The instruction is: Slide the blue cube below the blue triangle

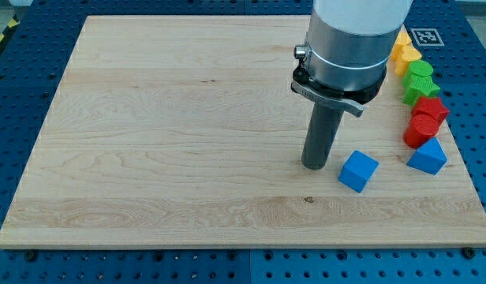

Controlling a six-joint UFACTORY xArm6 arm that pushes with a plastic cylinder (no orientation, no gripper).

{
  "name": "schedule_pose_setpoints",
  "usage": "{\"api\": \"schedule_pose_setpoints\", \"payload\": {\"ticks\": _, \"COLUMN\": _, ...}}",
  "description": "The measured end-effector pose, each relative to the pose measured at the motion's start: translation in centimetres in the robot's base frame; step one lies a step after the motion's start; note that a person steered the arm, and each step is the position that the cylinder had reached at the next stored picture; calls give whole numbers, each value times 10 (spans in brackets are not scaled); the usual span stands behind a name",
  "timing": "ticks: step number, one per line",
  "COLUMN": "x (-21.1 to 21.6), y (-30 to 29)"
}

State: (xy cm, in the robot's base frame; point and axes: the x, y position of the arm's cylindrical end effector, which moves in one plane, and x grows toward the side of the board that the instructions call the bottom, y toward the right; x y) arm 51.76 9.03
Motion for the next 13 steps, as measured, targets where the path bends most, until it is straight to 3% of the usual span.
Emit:
{"api": "schedule_pose_setpoints", "payload": {"ticks": 4, "x": 23, "y": 38}}
{"api": "schedule_pose_setpoints", "payload": {"ticks": 8, "x": 53, "y": 120}}
{"api": "schedule_pose_setpoints", "payload": {"ticks": 10, "x": 94, "y": 126}}
{"api": "schedule_pose_setpoints", "payload": {"ticks": 13, "x": 82, "y": 161}}
